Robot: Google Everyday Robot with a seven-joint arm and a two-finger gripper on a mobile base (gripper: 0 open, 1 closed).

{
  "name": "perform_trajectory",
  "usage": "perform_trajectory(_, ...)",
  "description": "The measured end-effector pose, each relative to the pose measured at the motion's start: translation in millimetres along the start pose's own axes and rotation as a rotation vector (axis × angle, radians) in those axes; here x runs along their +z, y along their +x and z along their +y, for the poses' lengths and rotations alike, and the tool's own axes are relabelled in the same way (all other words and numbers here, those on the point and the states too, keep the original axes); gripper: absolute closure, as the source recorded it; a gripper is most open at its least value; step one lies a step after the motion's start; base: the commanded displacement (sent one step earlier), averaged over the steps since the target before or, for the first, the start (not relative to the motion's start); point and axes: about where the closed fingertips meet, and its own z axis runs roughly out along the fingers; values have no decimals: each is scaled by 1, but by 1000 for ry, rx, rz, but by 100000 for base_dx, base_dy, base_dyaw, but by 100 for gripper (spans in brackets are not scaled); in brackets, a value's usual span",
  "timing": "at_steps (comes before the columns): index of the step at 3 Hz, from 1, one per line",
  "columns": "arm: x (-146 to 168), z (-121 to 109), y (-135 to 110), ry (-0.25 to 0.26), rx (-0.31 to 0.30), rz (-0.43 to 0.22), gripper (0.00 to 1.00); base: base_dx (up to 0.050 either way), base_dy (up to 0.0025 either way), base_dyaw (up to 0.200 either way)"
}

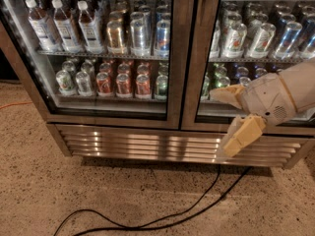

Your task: Open left fridge door

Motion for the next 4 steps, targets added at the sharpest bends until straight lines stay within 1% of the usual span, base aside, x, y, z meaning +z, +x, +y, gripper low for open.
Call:
perform_trajectory(1, 1, 0, -1, -2, -2, 0, 0, 0, 0, 0)
perform_trajectory(2, 4, 1, -7, -26, -10, -13, 0, 0, 0, 0)
perform_trajectory(3, -2, 7, -18, -105, -78, -200, 0, 0, 0, 0)
perform_trajectory(4, 9, -1, -15, -153, -103, -344, 0, 0, 0, 0)
